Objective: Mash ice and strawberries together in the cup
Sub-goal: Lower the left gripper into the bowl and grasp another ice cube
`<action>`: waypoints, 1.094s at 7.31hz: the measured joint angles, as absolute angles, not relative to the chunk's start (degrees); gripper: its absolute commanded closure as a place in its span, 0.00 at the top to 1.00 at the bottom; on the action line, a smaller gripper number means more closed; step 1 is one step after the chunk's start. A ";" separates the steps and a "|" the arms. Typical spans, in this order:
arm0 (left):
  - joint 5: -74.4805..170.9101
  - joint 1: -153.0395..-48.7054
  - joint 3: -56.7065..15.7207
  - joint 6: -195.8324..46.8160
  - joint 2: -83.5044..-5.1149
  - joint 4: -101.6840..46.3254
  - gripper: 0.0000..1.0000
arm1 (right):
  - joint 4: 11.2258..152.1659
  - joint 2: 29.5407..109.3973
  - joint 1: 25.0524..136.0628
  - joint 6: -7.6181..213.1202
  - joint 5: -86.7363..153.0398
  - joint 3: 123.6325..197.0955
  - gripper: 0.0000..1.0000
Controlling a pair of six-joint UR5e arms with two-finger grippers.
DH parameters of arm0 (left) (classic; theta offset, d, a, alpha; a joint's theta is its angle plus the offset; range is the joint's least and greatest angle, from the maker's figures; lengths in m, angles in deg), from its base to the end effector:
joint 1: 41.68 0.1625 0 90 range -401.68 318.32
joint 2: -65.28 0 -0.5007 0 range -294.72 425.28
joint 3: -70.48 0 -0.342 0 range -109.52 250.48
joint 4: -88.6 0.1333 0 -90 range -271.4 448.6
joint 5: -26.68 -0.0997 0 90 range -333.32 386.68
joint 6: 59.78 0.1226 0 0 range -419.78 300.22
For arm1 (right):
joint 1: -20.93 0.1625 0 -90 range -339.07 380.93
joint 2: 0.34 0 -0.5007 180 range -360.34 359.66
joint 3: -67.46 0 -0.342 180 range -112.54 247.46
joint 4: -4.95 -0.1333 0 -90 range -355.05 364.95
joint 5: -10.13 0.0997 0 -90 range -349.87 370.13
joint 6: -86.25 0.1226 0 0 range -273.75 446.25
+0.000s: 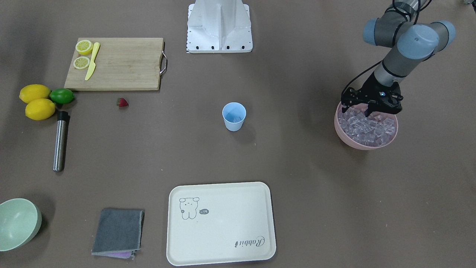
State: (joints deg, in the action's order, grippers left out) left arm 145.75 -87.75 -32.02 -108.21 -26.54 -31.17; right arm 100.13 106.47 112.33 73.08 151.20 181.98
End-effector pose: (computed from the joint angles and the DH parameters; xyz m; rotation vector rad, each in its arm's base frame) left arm 0.2892 -0.4065 0.5860 0.1732 0.8757 0.1219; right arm 0.0452 -0.2961 0.6685 0.1542 -0.8805 -0.2113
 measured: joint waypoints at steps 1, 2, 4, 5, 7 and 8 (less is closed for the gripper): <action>145.72 -87.78 -32.13 -108.39 -26.59 -31.20 0.00 | 100.13 106.50 112.33 73.07 151.20 181.98 1.00; 145.73 -87.80 -32.28 -108.54 -26.58 -31.17 0.00 | 100.13 106.57 112.33 73.07 151.19 181.98 1.00; 146.09 -88.02 -32.67 -108.61 -26.57 -31.04 0.00 | 100.13 106.80 112.33 73.07 151.33 182.01 1.00; 146.22 -88.13 -32.77 -108.60 -26.56 -30.98 0.00 | 100.15 107.17 112.33 73.07 151.42 182.35 1.00; 146.32 -88.41 -33.32 -108.58 -26.47 -30.77 0.00 | 100.21 108.47 112.33 73.07 151.53 183.86 1.00; 146.32 -88.47 -33.38 -108.57 -26.47 -30.71 0.00 | 100.22 109.15 112.33 73.07 151.54 184.49 1.00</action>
